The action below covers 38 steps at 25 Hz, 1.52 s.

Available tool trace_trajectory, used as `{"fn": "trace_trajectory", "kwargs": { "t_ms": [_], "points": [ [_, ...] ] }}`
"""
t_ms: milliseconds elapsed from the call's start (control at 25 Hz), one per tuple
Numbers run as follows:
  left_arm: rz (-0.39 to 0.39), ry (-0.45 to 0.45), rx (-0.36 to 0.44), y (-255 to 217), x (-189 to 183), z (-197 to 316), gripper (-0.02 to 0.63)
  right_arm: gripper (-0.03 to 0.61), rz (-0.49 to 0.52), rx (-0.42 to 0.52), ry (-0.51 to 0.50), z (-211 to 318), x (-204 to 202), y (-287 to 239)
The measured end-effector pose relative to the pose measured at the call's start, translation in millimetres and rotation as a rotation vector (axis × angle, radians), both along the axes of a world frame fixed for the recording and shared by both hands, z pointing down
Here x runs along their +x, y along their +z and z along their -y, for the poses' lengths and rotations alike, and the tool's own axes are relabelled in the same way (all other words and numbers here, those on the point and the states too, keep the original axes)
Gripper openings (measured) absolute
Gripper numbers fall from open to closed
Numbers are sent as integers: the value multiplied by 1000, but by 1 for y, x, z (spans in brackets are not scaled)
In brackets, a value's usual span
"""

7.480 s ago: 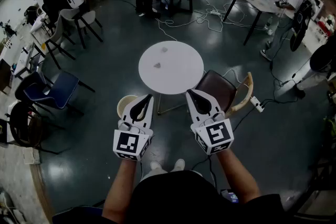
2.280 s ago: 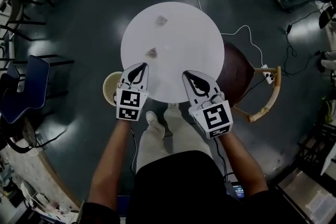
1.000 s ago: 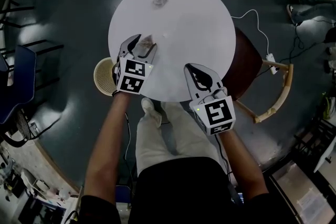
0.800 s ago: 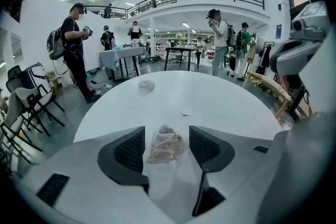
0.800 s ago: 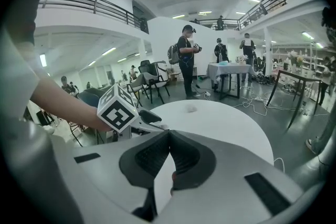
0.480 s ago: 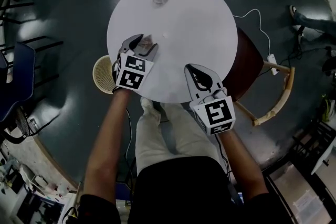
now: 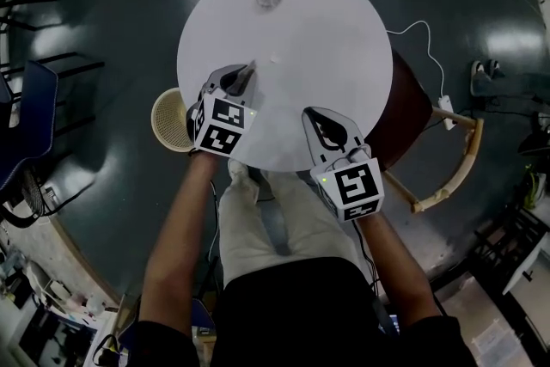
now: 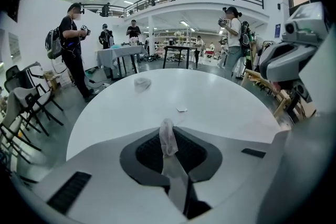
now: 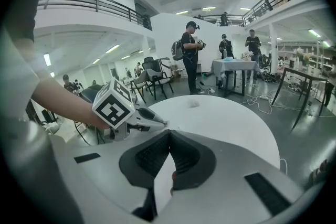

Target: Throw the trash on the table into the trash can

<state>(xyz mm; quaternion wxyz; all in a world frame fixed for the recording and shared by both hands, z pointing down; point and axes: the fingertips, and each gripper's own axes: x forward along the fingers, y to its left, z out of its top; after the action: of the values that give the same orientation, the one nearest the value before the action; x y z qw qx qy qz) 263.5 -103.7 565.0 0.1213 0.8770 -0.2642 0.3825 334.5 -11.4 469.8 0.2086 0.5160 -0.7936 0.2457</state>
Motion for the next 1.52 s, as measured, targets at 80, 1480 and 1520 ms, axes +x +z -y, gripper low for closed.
{"fn": "trace_trajectory", "kwargs": {
  "t_ms": [80,1480,1520],
  "points": [
    [-25,-15,3,-4,-1,-1,49,17,-4,-3,-18,0,-1,3],
    [-162,-260,-5,-47,-253,-50,43,17,-12,-26,-237,17,-250,11],
    [-159,-257,-7,-44,-259,-52,43,17,-11,-29,-241,17,-258,13]
  ]
}}
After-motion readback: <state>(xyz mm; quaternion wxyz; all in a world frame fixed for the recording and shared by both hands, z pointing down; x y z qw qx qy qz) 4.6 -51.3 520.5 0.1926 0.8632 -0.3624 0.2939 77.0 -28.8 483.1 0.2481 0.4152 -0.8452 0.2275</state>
